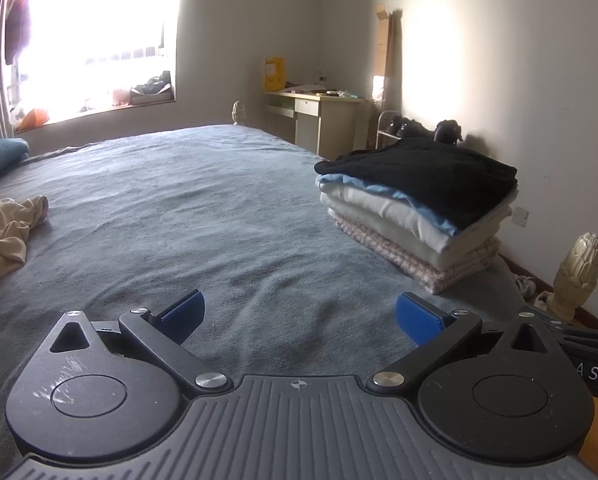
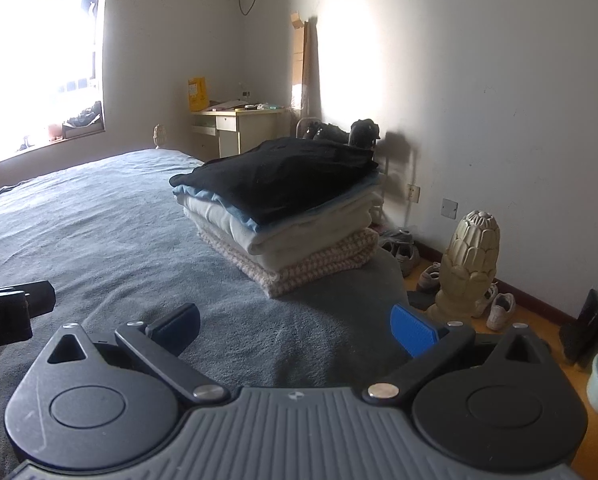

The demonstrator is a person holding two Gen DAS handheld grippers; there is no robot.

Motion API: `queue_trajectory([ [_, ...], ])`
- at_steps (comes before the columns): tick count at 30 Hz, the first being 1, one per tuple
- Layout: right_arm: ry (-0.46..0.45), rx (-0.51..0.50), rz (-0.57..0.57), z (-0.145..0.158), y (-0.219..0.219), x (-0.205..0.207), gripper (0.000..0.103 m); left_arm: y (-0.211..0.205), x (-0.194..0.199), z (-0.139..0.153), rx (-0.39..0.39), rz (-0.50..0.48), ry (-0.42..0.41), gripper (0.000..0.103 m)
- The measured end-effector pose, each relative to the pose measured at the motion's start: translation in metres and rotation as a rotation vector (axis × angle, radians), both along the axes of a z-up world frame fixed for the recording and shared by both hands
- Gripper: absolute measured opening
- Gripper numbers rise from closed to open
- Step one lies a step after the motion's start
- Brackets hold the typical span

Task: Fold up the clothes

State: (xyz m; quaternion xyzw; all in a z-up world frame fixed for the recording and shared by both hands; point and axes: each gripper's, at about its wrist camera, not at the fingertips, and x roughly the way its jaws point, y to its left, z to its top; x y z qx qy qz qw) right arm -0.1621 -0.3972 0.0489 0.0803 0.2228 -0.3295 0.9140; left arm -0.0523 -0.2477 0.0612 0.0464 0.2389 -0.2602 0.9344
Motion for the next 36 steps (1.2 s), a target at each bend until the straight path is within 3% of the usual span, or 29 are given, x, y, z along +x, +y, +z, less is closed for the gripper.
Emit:
queue_trajectory([
  [36, 0.001, -0.001, -0.025, 0.0003, -0.0028, -0.0014, 0.103, -0.0039, -0.0048, 0.001, 0.007, -0.03, -0.002, 0.103],
])
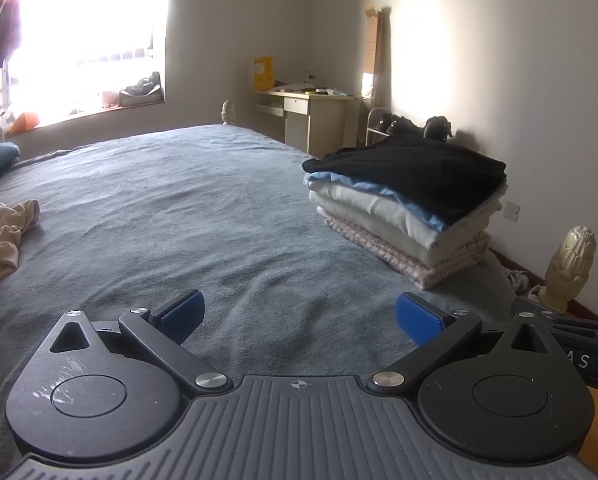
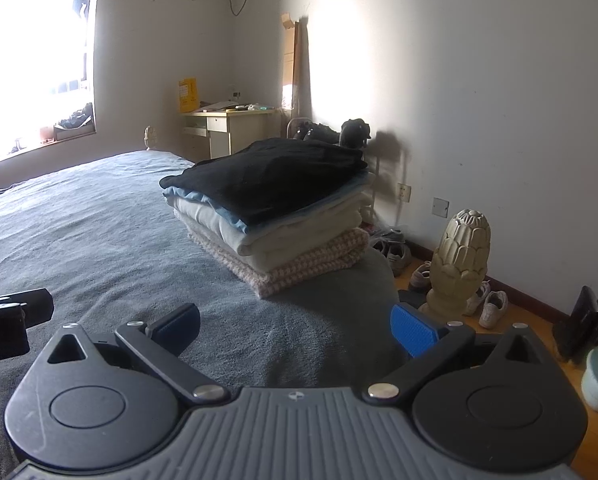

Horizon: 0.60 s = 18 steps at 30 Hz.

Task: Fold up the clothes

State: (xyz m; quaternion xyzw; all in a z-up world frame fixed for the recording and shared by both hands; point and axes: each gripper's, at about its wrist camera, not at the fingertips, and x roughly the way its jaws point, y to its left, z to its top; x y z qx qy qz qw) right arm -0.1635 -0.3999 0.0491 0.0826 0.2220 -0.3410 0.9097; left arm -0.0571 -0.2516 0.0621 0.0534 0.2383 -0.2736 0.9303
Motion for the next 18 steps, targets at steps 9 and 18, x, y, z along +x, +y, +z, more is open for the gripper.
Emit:
queue_trajectory([
  [9, -0.002, 0.006, -0.004, 0.0002, 0.0003, 0.001, 0.103, 0.0, -0.001, 0.0006, 0.0, -0.005, 0.0, 0.103],
  [18, 0.003, 0.008, -0.004, -0.0002, 0.002, 0.001, 0.103, 0.0009, -0.0006, 0.0004, -0.004, -0.009, 0.009, 0.103],
])
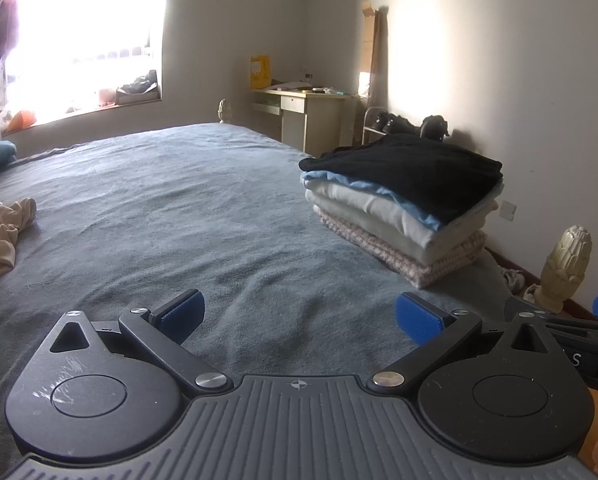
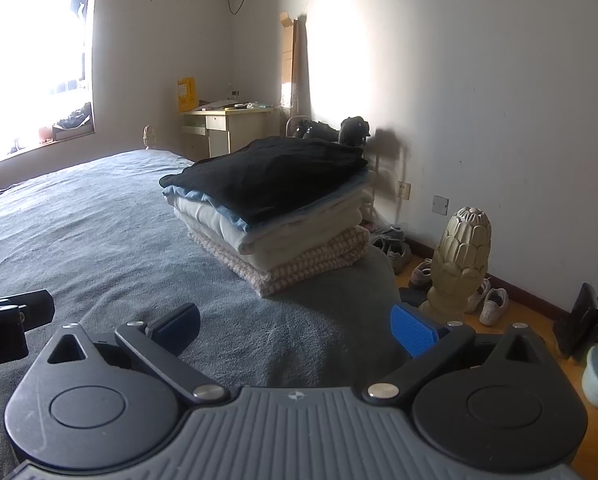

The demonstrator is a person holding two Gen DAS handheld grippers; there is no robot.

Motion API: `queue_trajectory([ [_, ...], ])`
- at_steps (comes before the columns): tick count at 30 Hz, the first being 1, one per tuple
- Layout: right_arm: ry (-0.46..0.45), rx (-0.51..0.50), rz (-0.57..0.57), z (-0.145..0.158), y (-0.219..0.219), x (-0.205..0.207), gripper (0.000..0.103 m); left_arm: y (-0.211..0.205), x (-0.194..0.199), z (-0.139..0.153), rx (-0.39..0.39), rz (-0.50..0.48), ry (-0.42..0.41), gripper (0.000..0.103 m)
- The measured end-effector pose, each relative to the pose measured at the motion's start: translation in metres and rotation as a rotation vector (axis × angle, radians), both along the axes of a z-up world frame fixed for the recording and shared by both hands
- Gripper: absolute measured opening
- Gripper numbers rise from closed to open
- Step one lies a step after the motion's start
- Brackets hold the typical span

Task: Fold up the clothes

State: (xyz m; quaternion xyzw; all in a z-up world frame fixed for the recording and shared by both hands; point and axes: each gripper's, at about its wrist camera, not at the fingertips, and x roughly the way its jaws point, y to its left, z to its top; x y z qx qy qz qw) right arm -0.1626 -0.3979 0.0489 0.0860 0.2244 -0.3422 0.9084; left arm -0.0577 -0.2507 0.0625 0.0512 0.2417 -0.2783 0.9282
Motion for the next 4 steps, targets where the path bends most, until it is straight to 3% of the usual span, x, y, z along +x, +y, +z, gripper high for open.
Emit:
queue_trajectory([
  [4, 0.004, 0.0, 0.003, -0.0006, 0.0013, 0.0008, 0.103, -0.0003, 0.0003, -0.0005, 0.0, 0.001, 0.0, 0.103],
])
